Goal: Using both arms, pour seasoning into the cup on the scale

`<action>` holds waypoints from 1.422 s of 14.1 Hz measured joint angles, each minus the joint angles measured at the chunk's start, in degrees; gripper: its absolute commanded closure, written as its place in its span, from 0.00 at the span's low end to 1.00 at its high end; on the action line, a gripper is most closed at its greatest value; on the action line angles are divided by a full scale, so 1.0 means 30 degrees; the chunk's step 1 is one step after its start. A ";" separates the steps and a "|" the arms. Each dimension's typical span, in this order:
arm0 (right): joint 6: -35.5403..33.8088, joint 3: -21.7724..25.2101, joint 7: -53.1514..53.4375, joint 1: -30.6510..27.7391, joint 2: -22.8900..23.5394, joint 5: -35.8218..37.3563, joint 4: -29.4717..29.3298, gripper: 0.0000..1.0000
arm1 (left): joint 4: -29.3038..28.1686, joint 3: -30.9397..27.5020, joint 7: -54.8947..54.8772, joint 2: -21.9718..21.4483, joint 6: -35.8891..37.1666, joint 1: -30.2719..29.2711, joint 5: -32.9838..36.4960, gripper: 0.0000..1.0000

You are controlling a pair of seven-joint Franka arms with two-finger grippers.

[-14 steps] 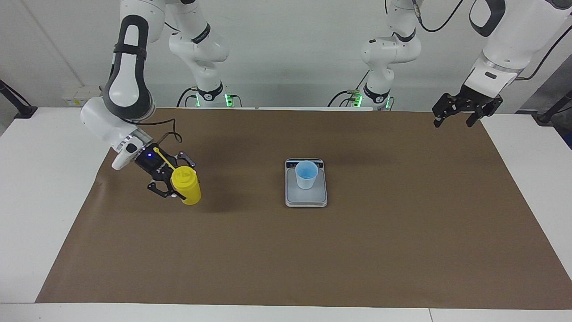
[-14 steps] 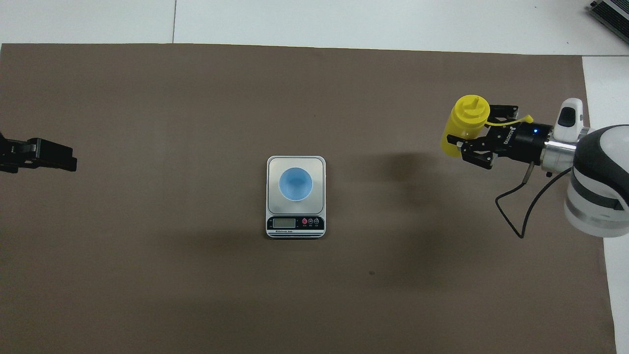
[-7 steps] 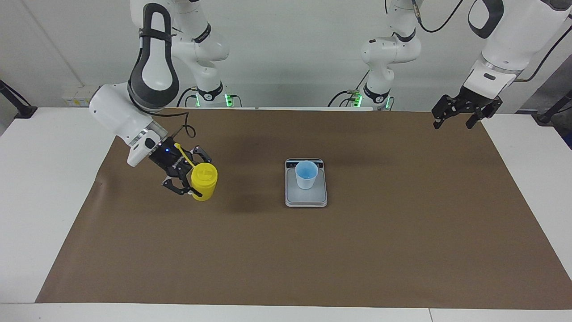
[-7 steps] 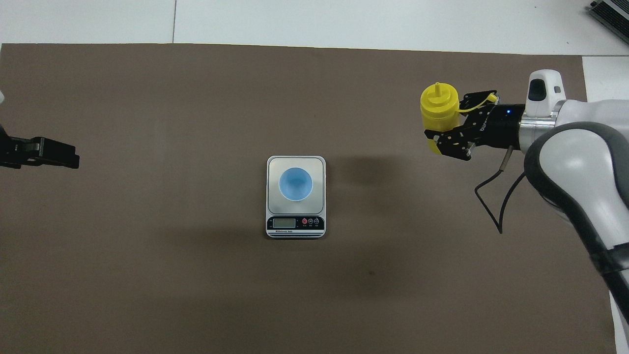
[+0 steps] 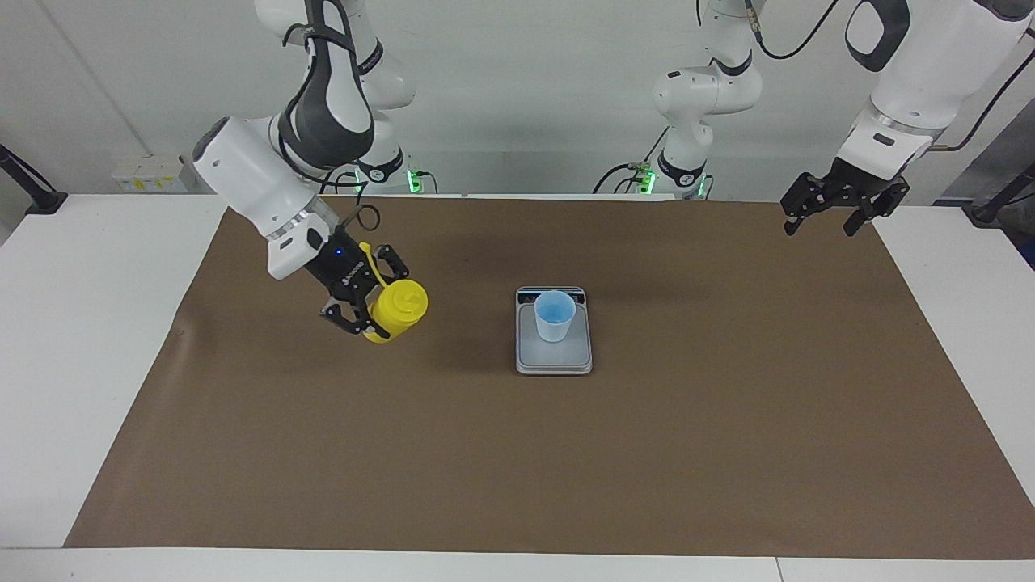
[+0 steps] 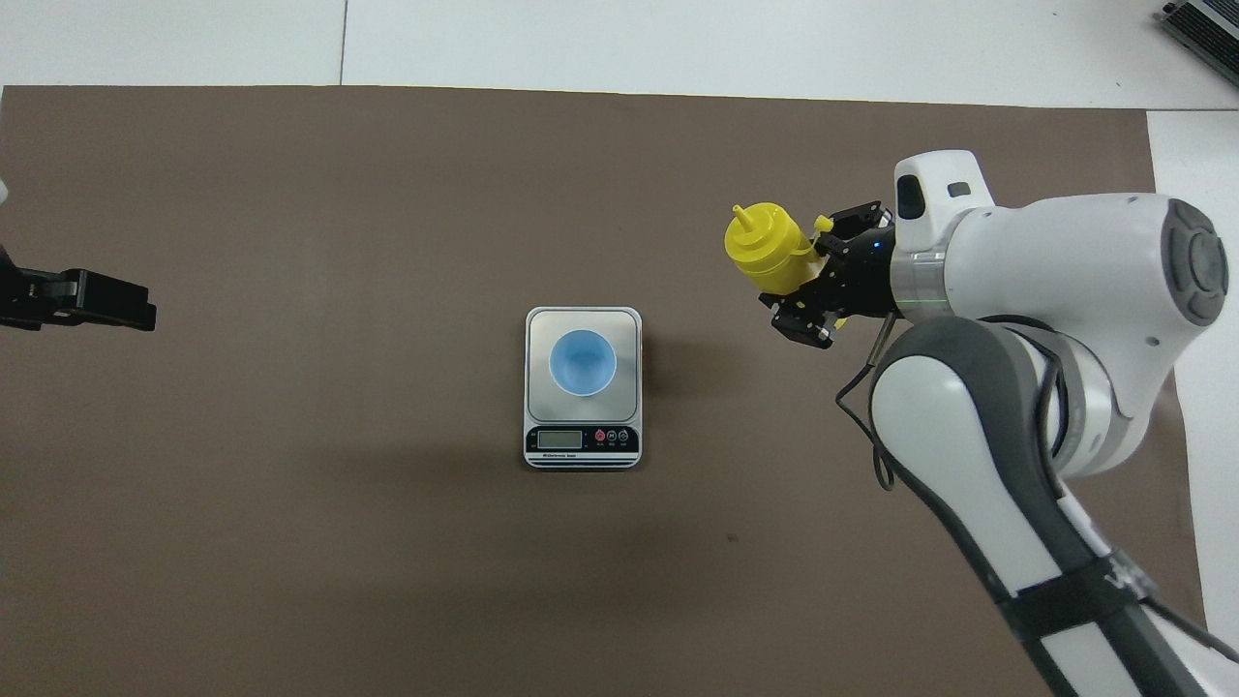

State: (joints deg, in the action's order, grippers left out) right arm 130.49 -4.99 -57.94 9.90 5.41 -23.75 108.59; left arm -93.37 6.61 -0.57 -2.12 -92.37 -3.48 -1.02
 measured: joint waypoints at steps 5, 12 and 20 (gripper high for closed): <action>0.0398 -0.0022 0.5145 0.2440 0.0202 0.7164 -0.0192 1.00 | -0.0001 -0.0007 0.0024 -0.0001 -0.0002 0.0000 0.0002 0.00; 0.1165 -0.0049 0.7541 0.4287 0.2514 1.3549 -0.1738 1.00 | -0.0012 -0.0081 0.0634 -0.0002 -0.0020 -0.0028 0.0003 0.00; 0.0032 -0.0064 0.7710 0.5993 0.2983 2.1116 -0.2177 1.00 | -0.0040 -0.0251 0.0663 -0.0002 -0.0014 -0.0200 0.0011 0.00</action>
State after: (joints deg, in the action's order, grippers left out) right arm 130.58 -5.19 -34.81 27.88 14.36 39.60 102.06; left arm -93.49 5.86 1.42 -2.13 -92.41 -4.07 -0.99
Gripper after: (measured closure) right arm 0.374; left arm 0.000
